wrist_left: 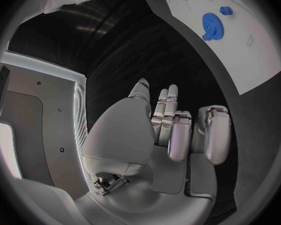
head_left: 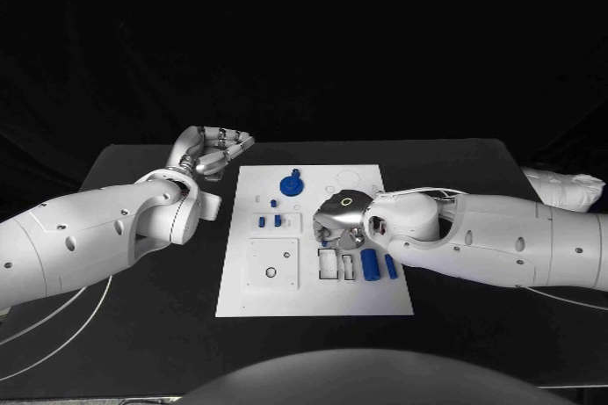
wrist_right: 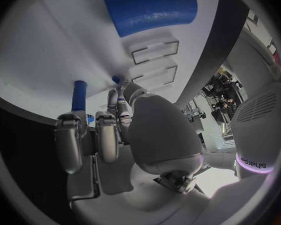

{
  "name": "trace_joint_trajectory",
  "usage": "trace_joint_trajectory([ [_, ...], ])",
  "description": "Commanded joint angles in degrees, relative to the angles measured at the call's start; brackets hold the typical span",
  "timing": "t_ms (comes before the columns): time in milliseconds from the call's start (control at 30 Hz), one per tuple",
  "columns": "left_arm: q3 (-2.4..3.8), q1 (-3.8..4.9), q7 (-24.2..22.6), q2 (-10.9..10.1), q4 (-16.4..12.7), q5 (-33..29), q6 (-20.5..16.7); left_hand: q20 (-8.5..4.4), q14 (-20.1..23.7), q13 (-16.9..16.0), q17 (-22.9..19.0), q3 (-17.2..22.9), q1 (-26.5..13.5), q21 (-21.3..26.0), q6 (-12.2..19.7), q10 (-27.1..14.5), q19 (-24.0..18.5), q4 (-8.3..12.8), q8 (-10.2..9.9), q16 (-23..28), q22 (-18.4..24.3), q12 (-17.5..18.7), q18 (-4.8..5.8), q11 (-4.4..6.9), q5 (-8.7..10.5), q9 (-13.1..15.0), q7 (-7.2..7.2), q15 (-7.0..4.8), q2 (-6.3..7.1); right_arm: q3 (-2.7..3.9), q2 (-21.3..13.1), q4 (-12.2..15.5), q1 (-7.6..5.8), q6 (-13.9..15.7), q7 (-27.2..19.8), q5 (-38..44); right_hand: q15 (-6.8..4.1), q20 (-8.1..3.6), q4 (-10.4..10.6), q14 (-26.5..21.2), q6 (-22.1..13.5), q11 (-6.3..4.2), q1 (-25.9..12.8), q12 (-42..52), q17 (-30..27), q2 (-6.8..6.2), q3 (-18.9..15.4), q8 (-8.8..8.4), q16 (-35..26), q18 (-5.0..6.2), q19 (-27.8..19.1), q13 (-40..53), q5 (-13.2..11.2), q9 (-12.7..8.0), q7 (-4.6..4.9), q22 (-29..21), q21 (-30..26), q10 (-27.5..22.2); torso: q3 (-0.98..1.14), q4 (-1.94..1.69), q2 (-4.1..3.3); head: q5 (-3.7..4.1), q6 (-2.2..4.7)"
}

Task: Assemble the parts on the task board

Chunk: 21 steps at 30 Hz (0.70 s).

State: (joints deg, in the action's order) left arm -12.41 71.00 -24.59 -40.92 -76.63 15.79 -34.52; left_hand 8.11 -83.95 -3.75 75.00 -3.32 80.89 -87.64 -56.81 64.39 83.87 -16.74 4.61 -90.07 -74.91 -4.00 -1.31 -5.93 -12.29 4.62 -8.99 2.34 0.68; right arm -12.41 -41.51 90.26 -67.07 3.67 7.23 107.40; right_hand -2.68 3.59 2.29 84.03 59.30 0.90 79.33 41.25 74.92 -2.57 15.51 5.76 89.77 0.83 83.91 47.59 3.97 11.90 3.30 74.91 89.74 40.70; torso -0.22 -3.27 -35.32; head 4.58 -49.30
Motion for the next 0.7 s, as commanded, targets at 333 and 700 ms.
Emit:
trace_joint_trajectory([
  [333,0.04,0.03,-0.24,0.18,0.00,0.24,0.82,-0.10,-6.05,-0.07,15.00,-0.27,0.09,0.02,-0.16,0.16,4.24,0.00,0.21,0.07,-14.22,0.03,0.67,0.22,-0.34,0.07,0.20,-0.40,-0.60,-0.32,-0.25,0.10,0.46,1.97,0.33,-2.48,0.00,0.10,-1.30,5.97,1.75,0.19,1.17,1.55,15.08,0.49,-0.44,2.03,0.23,-0.83,6.09,0.41,-0.20,2.70,0.53,15.09,0.26,1.42,0.03,0.00,-0.04,-0.06,0.18],
  [700,0.04,0.03,-0.21,0.11,-0.06,0.24,0.74,-0.10,-6.05,-0.07,15.00,-0.27,0.09,0.02,-0.16,0.16,4.24,0.00,0.21,0.07,-14.22,0.03,0.67,0.22,-0.34,0.07,0.20,-0.40,-0.60,-0.30,-1.65,1.26,0.43,10.48,0.65,-13.56,0.16,0.25,-1.93,5.97,2.26,0.47,1.62,2.85,15.08,1.01,-0.99,4.13,0.23,-0.83,6.09,0.90,0.07,5.98,0.84,15.09,0.26,2.71,0.03,0.02,-0.02,-0.30,-0.02],
])
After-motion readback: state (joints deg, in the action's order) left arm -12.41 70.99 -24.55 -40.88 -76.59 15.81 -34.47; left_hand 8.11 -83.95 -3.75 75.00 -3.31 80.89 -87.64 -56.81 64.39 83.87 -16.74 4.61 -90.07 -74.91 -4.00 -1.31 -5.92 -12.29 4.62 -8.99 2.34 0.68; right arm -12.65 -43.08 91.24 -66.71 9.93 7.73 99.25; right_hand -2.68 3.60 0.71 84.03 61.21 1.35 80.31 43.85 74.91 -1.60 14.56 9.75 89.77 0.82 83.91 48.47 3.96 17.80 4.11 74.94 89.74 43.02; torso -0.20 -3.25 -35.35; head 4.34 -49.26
